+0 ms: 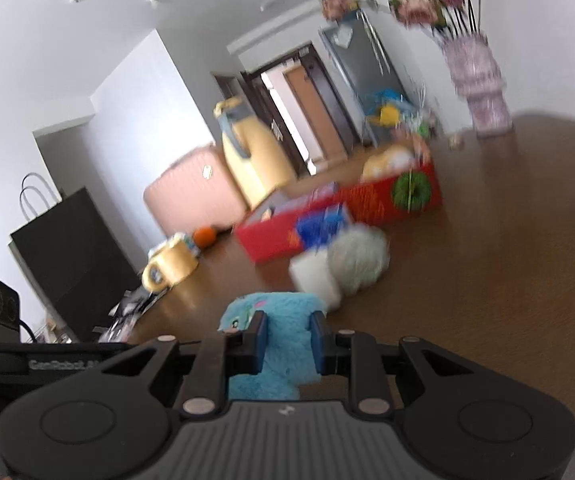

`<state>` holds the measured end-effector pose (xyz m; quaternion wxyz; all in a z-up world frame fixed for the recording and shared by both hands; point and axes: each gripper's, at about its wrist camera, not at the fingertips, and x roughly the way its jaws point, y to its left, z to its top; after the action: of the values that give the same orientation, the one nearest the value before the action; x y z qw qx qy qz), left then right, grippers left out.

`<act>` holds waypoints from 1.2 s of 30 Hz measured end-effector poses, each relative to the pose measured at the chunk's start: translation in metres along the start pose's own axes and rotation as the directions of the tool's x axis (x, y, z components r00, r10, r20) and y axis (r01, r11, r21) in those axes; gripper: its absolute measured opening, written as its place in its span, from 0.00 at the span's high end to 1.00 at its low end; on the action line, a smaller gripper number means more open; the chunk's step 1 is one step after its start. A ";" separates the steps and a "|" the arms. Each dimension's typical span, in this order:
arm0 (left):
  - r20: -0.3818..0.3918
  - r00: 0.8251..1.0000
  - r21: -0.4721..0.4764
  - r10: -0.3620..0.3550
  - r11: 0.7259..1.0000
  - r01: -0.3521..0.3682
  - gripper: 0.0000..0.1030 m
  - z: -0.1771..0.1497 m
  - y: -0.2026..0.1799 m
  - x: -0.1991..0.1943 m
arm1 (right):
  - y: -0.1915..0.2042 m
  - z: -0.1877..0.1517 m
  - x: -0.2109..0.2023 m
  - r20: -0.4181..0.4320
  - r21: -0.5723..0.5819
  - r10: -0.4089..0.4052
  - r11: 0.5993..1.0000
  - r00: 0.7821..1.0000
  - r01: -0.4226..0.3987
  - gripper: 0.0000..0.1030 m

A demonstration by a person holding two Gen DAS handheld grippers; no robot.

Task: Organize soft objects
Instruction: 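Carry the light-blue plush into the box and open both grippers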

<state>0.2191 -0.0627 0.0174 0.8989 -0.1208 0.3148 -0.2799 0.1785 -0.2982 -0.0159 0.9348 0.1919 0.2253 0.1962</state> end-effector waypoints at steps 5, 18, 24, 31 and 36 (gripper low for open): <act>0.049 0.998 0.059 -0.034 0.998 0.031 0.74 0.090 -0.002 0.054 | -0.010 0.074 0.028 0.094 -0.084 -0.021 0.996 0.995 0.029 0.78; -0.127 0.992 -0.042 0.022 0.999 -0.027 0.74 0.190 0.068 0.242 | -0.099 0.210 0.214 -0.053 -0.100 -0.174 0.981 0.983 0.168 0.79; -0.177 0.984 0.003 -0.001 1.000 0.001 0.80 0.176 0.077 0.260 | -0.121 0.194 0.257 -0.172 -0.126 -0.235 0.968 0.957 0.215 0.85; -0.140 0.990 0.056 0.021 0.998 -0.014 0.79 0.182 0.071 0.236 | -0.115 0.192 0.255 -0.172 -0.144 -0.279 0.956 0.945 0.256 0.85; 0.004 0.990 0.185 0.142 0.973 -0.140 0.72 0.204 0.047 0.171 | -0.087 0.217 0.221 -0.111 -0.181 -0.272 0.951 0.956 0.250 0.85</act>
<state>0.4788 -0.1150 0.0713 0.9223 -0.0128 0.2994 -0.2439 0.4921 -0.3306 0.0476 0.9479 0.0685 0.2942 0.1011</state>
